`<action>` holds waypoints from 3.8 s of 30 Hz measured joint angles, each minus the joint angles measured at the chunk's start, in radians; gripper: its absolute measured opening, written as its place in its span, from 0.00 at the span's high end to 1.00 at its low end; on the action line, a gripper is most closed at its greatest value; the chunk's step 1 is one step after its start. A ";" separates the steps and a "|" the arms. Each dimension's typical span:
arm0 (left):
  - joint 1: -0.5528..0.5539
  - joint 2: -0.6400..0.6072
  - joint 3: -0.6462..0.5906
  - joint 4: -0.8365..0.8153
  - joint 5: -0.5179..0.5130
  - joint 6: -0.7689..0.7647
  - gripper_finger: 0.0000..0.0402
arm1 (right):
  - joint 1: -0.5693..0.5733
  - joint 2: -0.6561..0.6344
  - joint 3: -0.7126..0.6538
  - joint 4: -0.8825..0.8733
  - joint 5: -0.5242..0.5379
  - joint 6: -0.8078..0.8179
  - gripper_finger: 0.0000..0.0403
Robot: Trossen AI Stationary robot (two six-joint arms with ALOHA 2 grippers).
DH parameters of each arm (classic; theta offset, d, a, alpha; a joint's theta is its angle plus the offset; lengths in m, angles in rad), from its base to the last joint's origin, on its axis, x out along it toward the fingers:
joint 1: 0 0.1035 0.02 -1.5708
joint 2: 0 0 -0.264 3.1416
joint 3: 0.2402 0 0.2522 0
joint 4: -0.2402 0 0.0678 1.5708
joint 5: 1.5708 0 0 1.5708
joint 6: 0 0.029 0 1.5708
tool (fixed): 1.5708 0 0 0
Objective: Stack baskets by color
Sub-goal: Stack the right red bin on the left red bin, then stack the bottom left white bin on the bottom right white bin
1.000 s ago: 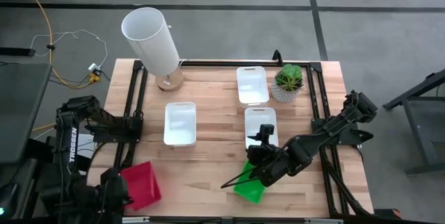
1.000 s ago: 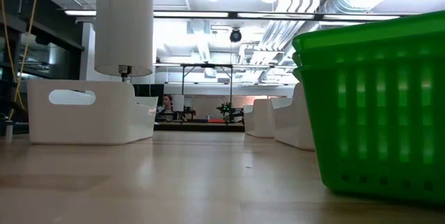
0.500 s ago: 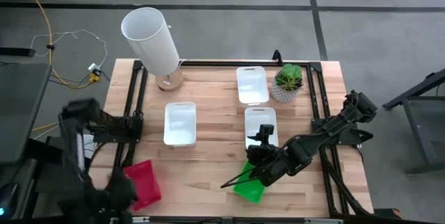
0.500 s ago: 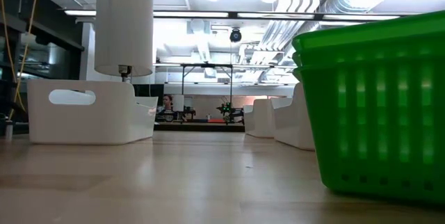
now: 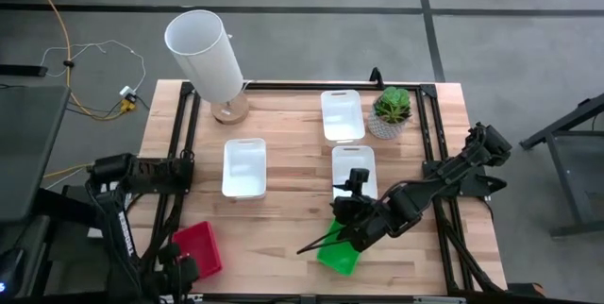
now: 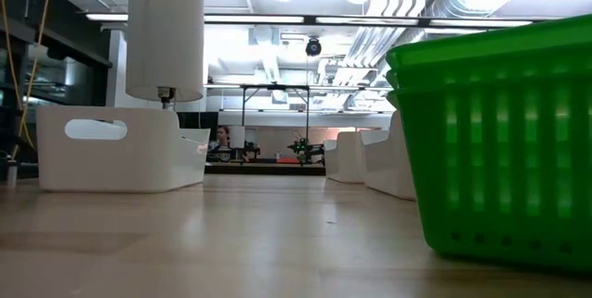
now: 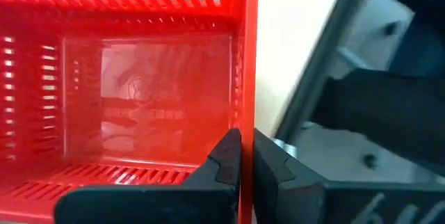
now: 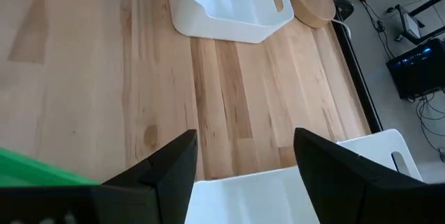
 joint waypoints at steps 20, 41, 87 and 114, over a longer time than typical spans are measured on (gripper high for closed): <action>0.094 -0.006 0.004 0.002 -0.032 0.190 0.70 | 0.002 0.000 0.000 0.004 -0.042 -0.001 0.44; 0.406 -0.237 -0.012 0.076 -0.565 0.984 0.53 | 0.047 -0.054 0.000 -0.203 -0.044 0.103 0.44; 0.685 -0.880 -1.097 1.858 -0.128 1.738 0.61 | -0.070 -0.449 -0.864 1.171 -0.046 -0.045 0.44; 0.566 -0.758 -0.681 0.478 -0.754 0.727 0.76 | -0.070 -0.449 -0.864 1.129 -0.045 0.055 0.44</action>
